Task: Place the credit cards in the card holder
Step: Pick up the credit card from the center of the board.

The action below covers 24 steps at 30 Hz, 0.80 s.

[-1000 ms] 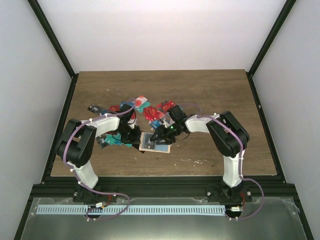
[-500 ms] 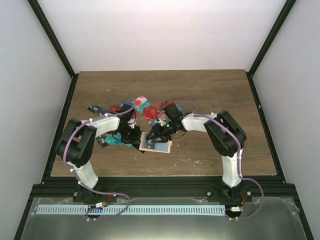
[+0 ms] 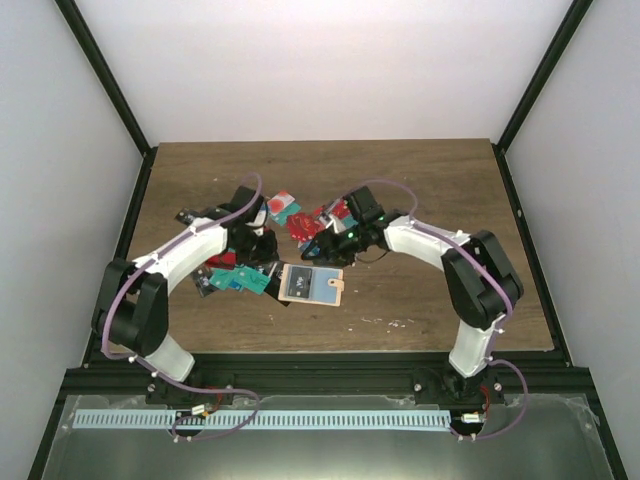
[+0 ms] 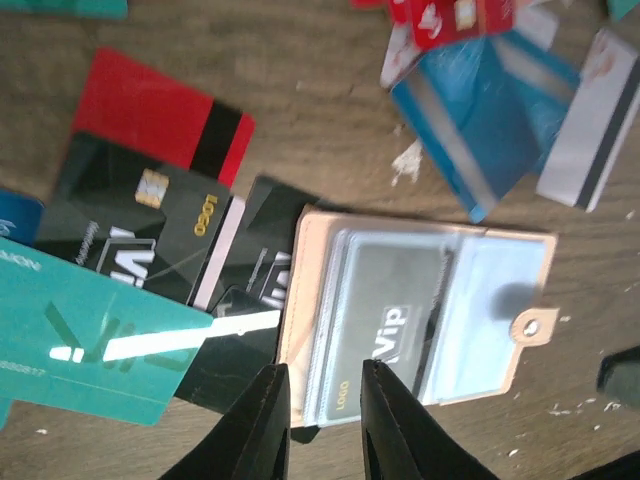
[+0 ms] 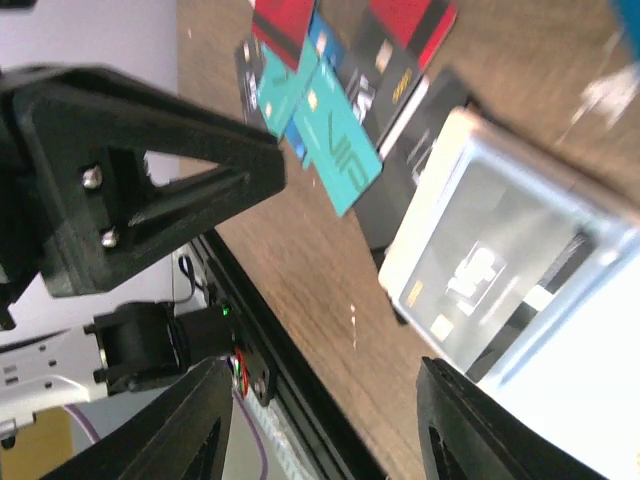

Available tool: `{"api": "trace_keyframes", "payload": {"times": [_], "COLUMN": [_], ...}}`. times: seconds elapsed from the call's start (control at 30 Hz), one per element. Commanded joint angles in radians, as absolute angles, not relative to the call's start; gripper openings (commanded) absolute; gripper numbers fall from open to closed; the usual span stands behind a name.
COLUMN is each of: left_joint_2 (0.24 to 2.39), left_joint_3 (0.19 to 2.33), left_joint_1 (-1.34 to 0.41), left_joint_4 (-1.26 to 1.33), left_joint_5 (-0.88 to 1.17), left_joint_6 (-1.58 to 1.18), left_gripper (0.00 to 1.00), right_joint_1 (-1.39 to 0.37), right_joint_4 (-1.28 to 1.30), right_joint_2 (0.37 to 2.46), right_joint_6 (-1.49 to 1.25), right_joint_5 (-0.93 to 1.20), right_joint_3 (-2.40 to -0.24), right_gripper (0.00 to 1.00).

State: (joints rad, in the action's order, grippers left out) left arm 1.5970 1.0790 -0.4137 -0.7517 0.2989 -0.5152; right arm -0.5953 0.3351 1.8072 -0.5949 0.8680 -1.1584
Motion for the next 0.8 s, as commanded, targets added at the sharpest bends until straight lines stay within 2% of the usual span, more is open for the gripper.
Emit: {"api": "trace_keyframes", "payload": {"times": [0.0,0.27,0.5,0.77], "left_joint_2": [1.582,1.732,1.972,2.159], "left_joint_3": [1.162,1.355,1.557,1.677], "left_joint_1": [-0.399,-0.385,-0.378,-0.365], "left_joint_4": [-0.823,-0.786,-0.754,-0.782], "left_joint_5": [0.222,0.304,0.362,0.388], "left_joint_6": [-0.489,-0.458,-0.444,-0.437], "left_gripper": [0.24,0.27,0.18,0.17], "right_joint_1": [-0.515,-0.444,-0.407,-0.407], "right_joint_4": [0.396,0.391,0.372,0.451], "right_joint_2": [1.789,1.935,2.081,2.261], "right_joint_6": [-0.535,-0.550,-0.560,-0.534], "right_joint_5": [0.823,0.779,0.801,0.750], "right_joint_3": [-1.226,-1.394,-1.544,-1.736], "right_gripper": [0.54,0.57,0.56,0.55]}}
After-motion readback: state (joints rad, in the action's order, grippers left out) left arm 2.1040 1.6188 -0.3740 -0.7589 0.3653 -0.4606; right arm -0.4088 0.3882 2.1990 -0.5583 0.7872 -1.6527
